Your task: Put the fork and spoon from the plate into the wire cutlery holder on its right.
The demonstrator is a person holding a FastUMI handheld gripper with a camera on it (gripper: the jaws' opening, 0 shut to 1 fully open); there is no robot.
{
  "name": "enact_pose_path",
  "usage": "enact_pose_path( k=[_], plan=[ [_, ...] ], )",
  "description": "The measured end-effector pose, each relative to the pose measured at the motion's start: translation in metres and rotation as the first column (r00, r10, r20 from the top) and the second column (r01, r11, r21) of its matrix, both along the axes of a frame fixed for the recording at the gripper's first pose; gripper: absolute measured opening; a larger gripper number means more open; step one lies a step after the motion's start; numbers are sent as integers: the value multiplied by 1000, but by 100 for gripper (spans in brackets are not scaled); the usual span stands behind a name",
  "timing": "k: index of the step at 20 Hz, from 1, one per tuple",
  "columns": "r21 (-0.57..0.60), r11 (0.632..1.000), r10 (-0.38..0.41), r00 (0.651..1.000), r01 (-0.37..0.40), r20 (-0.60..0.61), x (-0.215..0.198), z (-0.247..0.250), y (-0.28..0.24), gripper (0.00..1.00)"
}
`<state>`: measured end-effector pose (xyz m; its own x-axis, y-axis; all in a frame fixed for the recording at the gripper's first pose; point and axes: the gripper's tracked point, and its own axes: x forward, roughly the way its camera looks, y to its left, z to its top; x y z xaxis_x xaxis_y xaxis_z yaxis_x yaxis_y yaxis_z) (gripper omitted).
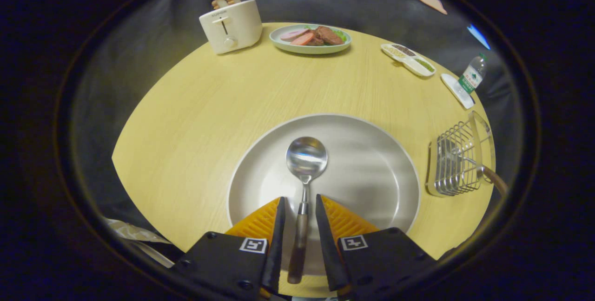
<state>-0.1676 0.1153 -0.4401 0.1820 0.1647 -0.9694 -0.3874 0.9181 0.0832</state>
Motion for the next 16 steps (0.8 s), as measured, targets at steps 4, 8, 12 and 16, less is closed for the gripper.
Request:
enact_pose_path(
  k=[4, 8, 12, 16],
  plan=[
    [-7, 1000, -13, 1000, 13, -7, -1, 2, -1, 14],
    [-3, 1000, -30, 999, 29, -25, -1, 1, -3, 9],
    [4, 1000, -9, 999, 9, -36, -4, 3, -5, 7],
    [8, 1000, -12, 1000, 12, -24, 5, 10, -10, 7]
  ],
)
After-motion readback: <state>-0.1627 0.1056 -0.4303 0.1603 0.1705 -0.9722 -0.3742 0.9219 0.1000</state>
